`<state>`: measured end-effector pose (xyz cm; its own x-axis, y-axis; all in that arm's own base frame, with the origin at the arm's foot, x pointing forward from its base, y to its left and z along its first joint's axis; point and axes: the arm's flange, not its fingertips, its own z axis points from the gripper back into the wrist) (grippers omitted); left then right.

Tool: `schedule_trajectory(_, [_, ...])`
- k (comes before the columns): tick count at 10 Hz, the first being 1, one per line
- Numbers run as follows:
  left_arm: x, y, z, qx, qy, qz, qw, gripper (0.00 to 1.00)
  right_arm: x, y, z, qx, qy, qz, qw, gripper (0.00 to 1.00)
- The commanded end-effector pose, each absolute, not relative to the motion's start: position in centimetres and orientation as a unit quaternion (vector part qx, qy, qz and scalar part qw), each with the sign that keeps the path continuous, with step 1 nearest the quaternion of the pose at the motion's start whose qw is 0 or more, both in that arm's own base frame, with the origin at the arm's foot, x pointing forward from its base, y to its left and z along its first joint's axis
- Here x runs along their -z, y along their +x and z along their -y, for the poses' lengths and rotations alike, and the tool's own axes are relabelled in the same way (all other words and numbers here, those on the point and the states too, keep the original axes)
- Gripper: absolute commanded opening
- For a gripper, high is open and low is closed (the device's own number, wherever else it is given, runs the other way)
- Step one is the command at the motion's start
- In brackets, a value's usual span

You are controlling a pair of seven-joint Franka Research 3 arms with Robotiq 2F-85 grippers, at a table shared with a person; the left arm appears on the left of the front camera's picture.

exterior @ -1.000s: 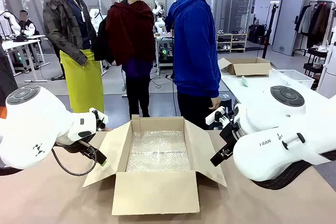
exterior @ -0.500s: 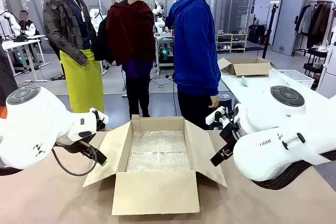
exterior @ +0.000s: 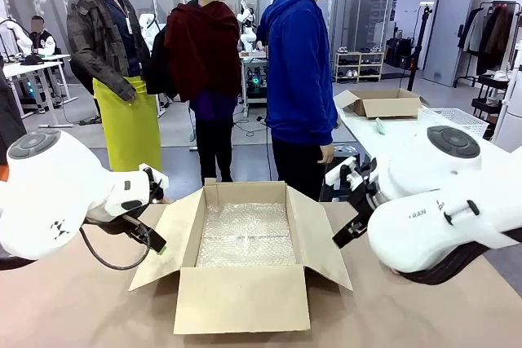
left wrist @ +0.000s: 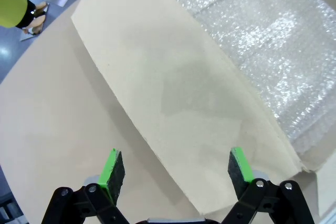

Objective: Pack the glasses set securely to prepare it for shipping.
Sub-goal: Place the Glasses case inside the Package Box.

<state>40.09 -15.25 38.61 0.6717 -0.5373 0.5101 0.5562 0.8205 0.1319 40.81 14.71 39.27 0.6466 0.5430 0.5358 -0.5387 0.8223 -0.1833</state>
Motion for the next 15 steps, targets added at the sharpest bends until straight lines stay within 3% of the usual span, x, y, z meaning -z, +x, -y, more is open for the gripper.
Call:
schedule_trajectory(1, [-43.1,39.0,13.0,0.334,-0.046,0.251,0.908,1.0,-42.7,40.7,-13.6,-0.249,-0.022,0.294,0.922,1.0])
schedule_trajectory(5, [-49.6,35.6,8.2,0.401,-0.12,0.181,0.89,1.0,-46.3,44.4,-7.6,-0.125,-0.028,0.23,0.965,1.0])
schedule_trajectory(7, [-51.5,33.9,6.2,0.414,-0.177,0.213,0.867,1.0,-44.9,46.8,-5.9,-0.089,-0.026,0.196,0.976,1.0])
schedule_trajectory(10, [-51.5,33.0,5.3,0.408,-0.183,0.238,0.862,1.0,-44.5,47.4,-5.8,-0.069,-0.026,0.192,0.979,1.0])
schedule_trajectory(15, [-52.3,33.4,5.8,0.411,-0.172,0.225,0.867,1.0,-42.1,48.7,-4.1,-0.071,0.002,0.174,0.982,1.0])
